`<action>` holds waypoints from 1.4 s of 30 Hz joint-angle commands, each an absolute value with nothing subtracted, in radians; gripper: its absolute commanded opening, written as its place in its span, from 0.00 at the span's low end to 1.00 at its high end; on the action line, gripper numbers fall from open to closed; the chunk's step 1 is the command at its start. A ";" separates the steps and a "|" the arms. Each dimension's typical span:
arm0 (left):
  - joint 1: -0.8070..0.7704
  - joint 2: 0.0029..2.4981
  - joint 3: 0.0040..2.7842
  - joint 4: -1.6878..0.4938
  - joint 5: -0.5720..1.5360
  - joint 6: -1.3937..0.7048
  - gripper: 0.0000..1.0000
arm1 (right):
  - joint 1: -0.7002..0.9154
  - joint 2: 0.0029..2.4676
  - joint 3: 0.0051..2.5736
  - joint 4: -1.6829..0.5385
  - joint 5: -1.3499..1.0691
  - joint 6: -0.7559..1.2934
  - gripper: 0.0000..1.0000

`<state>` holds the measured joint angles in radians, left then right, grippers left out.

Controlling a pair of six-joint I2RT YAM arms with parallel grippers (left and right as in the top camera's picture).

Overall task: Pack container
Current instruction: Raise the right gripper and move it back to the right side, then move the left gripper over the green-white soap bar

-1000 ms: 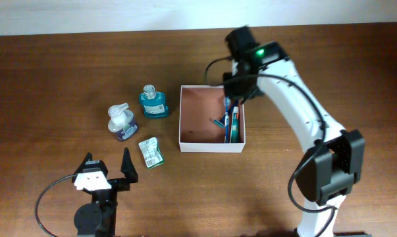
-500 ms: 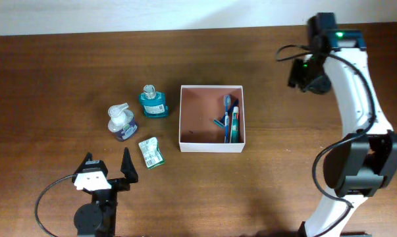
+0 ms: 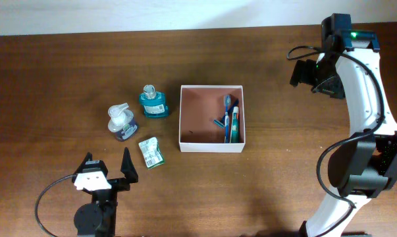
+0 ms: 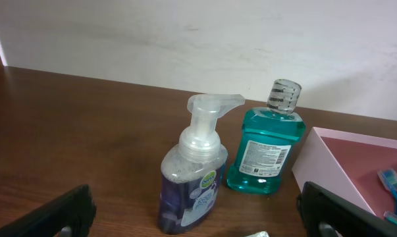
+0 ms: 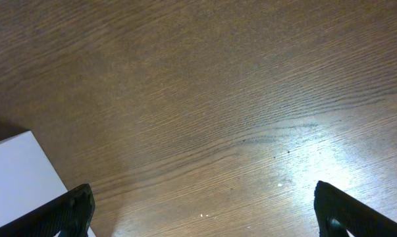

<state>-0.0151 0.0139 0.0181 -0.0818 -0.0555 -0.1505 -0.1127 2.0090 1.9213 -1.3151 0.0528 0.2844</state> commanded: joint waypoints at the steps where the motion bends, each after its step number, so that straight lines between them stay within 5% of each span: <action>1: -0.010 0.006 0.009 -0.078 -0.051 -0.139 0.99 | -0.113 1.993 1.931 -1.313 0.064 0.285 0.99; 9: -0.010 0.006 0.009 0.106 -0.225 -0.051 0.99 | -0.113 1.993 1.931 -1.313 0.064 0.285 0.98; 22: -0.010 0.226 0.274 0.100 0.138 -0.051 0.99 | -0.113 1.993 1.931 -1.313 0.064 0.285 0.98; 35: -0.010 0.982 0.993 -0.578 0.413 -0.010 0.99 | -0.113 1.993 1.931 -1.313 0.064 0.285 0.99; 42: -0.010 1.199 1.032 -0.648 0.461 -0.012 0.99 | -0.113 1.993 1.931 -1.313 0.064 0.285 0.98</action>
<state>-0.0143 1.1358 1.0138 -0.6273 0.3977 -0.0223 -0.1127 2.0090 1.9213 -1.3128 0.0528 0.2844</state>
